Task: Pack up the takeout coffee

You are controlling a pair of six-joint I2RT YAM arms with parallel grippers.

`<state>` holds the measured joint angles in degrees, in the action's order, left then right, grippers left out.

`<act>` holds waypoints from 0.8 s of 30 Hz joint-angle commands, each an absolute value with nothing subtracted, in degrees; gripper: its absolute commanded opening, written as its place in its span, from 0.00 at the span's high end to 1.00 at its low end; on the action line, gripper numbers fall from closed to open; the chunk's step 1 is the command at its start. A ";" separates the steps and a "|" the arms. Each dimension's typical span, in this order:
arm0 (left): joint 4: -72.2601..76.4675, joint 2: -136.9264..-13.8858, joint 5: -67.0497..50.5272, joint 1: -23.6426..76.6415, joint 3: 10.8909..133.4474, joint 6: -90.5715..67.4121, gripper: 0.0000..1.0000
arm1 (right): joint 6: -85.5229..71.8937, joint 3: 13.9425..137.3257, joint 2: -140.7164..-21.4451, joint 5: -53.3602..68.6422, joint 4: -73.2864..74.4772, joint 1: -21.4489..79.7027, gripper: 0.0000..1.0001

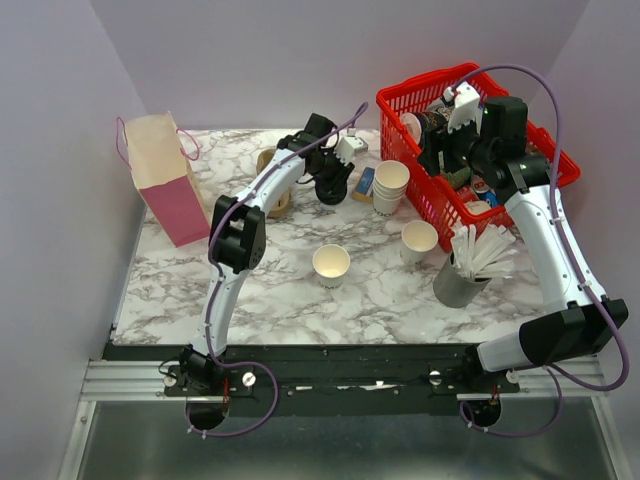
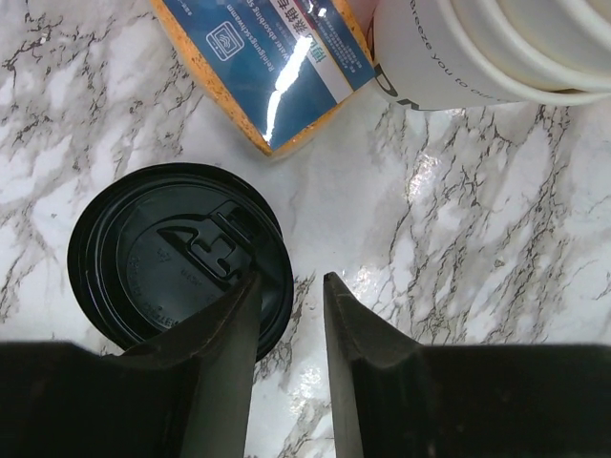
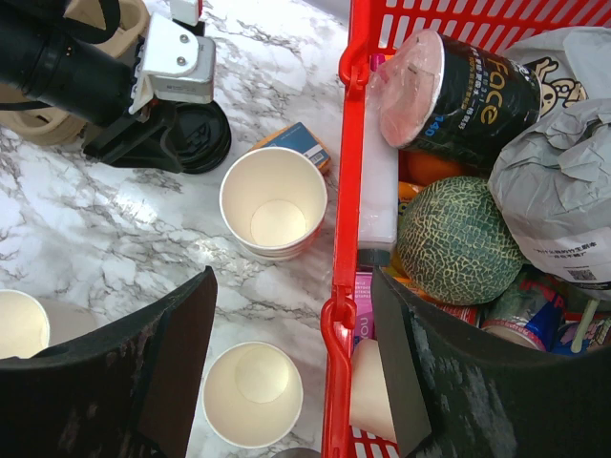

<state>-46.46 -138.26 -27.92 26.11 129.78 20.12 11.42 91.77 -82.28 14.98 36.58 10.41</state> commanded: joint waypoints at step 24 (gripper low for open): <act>-47.81 -138.96 -26.63 26.54 132.45 21.53 1.00 | 11.16 92.28 -82.71 16.26 37.44 10.19 0.26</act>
<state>-46.89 -139.79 -27.40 26.28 130.82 20.99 11.42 91.77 -82.30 14.98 36.58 10.41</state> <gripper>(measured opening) 0.010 0.743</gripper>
